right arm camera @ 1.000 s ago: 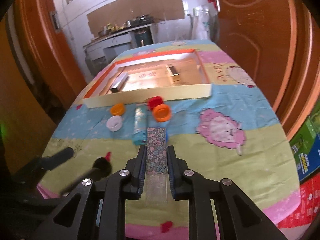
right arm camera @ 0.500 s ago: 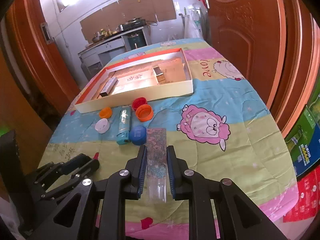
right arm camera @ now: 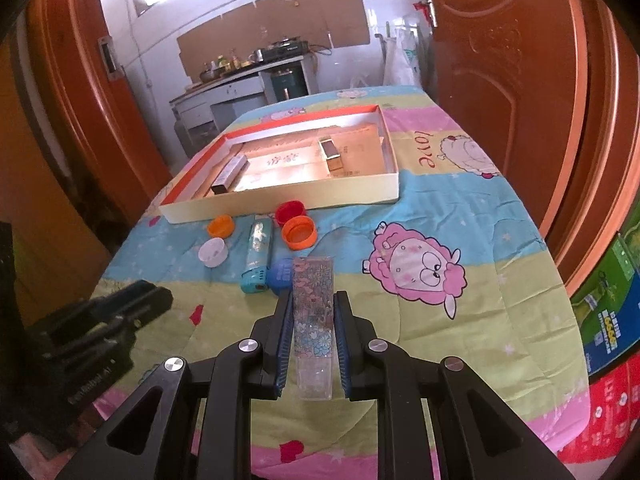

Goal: Organize rigid objects
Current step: 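Carry the black cap and glitter tube into the tray and release both, then withdraw both tools and move the right tool toward the blue cap, then grasp the blue cap with the right tool while the left tool grasps the white cap, then carry the blue and white caps into the tray and open both tools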

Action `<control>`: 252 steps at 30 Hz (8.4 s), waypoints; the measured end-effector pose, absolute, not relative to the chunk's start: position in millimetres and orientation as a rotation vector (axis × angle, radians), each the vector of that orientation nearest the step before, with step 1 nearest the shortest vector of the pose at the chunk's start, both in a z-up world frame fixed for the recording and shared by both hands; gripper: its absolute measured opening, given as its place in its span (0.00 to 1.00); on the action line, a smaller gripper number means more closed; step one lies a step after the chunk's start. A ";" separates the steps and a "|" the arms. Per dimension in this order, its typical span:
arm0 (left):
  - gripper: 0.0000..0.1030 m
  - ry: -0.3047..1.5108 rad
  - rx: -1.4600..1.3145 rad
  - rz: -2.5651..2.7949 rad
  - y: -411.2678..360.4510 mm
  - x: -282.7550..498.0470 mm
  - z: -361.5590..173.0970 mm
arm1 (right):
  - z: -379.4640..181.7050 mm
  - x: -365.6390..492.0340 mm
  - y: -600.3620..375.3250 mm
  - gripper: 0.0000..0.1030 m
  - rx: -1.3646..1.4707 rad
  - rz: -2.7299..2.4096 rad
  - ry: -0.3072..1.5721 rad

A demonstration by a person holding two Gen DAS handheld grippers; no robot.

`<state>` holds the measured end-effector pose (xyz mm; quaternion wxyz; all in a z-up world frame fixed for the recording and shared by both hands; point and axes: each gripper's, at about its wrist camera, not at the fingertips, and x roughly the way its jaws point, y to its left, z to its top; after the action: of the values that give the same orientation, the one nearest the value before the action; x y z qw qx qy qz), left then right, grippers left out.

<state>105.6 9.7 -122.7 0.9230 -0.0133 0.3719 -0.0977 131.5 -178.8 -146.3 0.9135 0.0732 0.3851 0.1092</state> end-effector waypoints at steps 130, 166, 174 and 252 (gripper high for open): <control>0.42 0.715 -0.076 -0.157 32.4 240.3 -75.7 | -116.0 339.9 -188.3 0.65 0.042 0.361 0.823; 0.42 0.771 -0.103 -0.213 45.8 143.1 -111.7 | -183.2 175.3 -154.6 0.64 -0.031 0.284 0.880; 0.42 0.785 -0.091 -0.225 41.9 144.7 -117.5 | -183.8 185.6 -141.6 0.55 -0.078 0.277 0.861; 0.30 0.719 -0.042 -0.146 35.5 170.6 -70.3 | -116.6 182.5 -160.9 0.30 -0.059 0.292 0.698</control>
<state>170.6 35.5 -70.3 0.9332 -0.0203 0.3515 -0.0715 182.5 -160.9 -116.6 0.9288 -0.0286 0.3409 0.1424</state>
